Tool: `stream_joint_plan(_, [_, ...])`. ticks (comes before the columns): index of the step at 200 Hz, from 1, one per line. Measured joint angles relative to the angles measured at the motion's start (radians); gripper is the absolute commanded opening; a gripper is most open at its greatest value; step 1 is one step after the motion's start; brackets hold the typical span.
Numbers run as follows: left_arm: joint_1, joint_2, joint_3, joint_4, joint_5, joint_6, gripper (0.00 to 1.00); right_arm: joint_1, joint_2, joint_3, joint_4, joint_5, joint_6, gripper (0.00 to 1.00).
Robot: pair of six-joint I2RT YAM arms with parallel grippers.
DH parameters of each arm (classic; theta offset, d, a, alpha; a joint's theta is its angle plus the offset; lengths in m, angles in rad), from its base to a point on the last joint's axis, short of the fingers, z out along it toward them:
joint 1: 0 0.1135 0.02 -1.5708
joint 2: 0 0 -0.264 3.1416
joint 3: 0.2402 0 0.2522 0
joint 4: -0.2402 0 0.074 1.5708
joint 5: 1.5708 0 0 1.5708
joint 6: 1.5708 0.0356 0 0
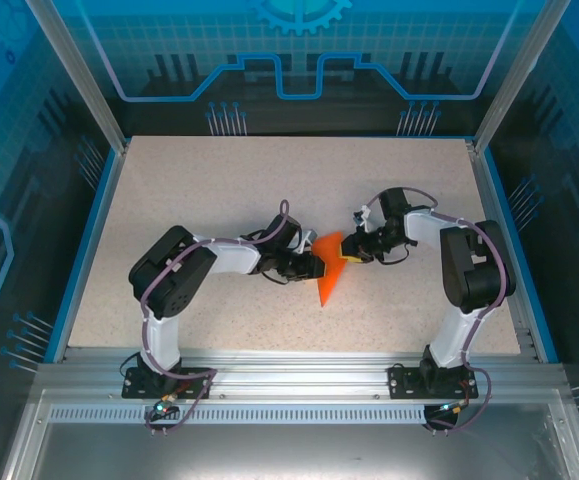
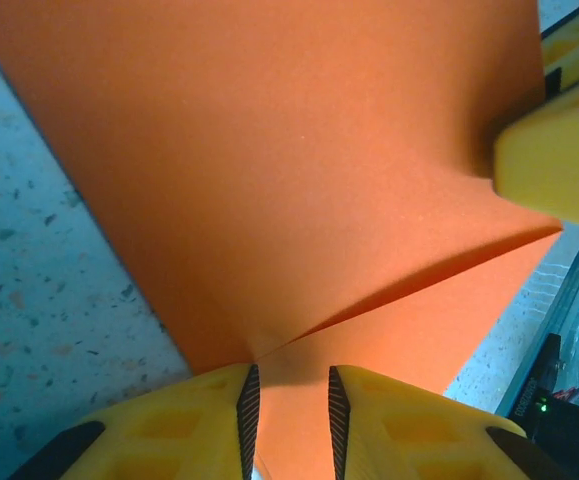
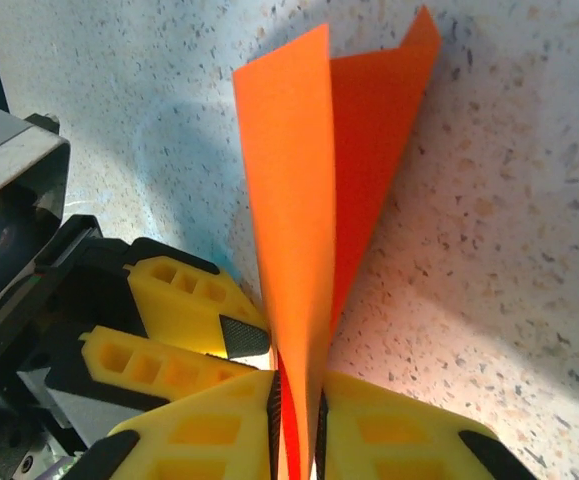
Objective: Fold a paper plane with a square sheet of paper (fold left side to right side)
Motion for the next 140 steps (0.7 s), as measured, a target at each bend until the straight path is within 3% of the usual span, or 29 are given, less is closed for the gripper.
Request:
stream_joint_plan(32, [-0.001,0.001,0.003,-0.002,-0.002,0.0,0.28,0.0,0.0,0.0,-0.037,0.006,0.002,0.3])
stream_joint_plan(61, [-0.002,0.007,0.015,-0.002,-0.003,0.0,0.28,0.0,0.0,0.0,-0.067,0.006,0.003,0.3])
stream_joint_plan(94, [-0.007,0.018,0.033,-0.02,-0.008,0.004,0.29,0.014,0.0,0.0,-0.089,0.017,0.018,0.08])
stream_joint_plan(140, [-0.031,-0.027,0.041,-0.095,-0.087,0.048,0.43,0.031,-0.001,0.0,-0.118,0.071,0.048,0.04])
